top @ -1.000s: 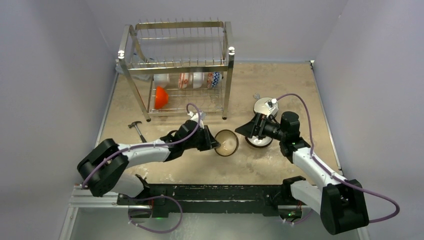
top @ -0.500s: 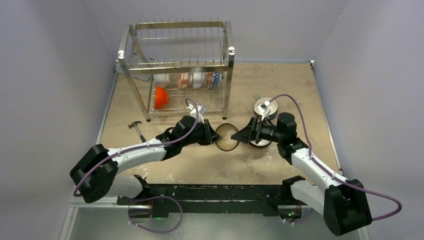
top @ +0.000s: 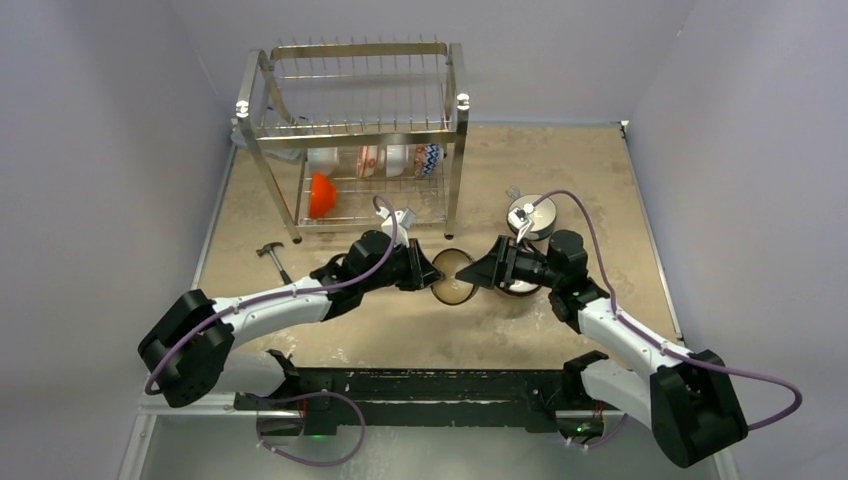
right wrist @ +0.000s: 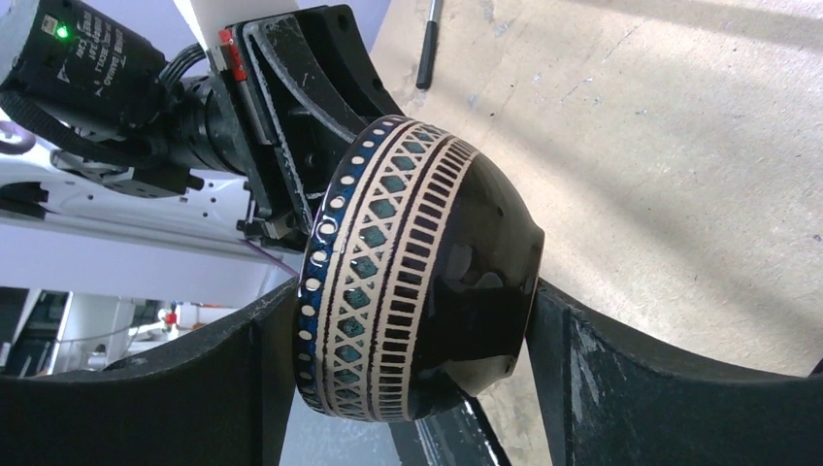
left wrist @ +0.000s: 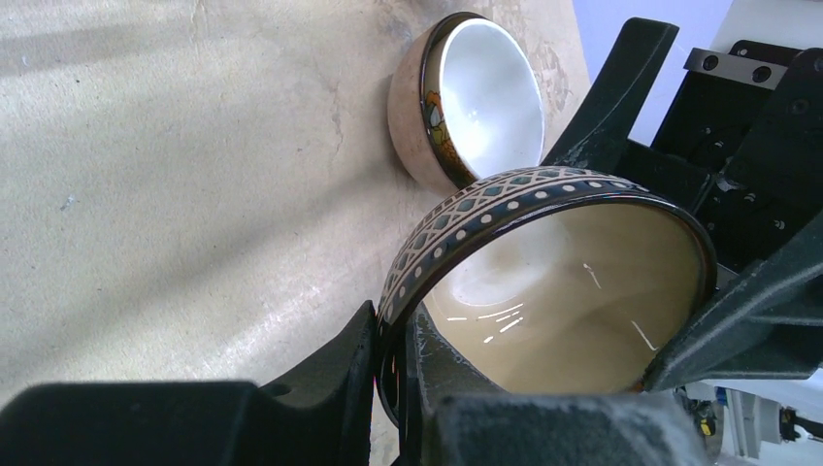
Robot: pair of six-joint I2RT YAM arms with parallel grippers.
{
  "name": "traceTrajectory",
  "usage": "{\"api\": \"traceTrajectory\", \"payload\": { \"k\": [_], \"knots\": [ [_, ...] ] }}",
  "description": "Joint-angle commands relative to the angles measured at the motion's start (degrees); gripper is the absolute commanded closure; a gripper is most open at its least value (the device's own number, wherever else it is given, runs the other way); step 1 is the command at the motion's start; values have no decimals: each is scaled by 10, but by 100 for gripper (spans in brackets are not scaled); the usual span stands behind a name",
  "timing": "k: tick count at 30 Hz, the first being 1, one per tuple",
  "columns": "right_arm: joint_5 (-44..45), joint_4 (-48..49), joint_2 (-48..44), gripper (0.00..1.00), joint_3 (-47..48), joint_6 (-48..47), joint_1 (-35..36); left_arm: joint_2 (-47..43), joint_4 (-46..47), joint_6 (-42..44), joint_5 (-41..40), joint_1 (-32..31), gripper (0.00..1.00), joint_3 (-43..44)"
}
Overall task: Load the bowls into the dish rack
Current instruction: Pick up the bowl from the center of the board.
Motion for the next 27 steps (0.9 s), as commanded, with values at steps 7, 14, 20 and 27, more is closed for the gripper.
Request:
{"api": "traceTrajectory", "payload": {
  "k": [7,14,20,27],
  "knots": [
    [-31,74,-9,43,11,39,17,-14,4,35,0,-3,100,55],
    [-25,81,7,100,12,42,18,-21,1,39,-7,-2,100,52],
    [-25,83,27,58,11,41,21,-35,5,42,-13,-3,100,51],
    [-15,110,59,32,4,48,48,-28,5,40,-7,-3,100,54]
  ]
}}
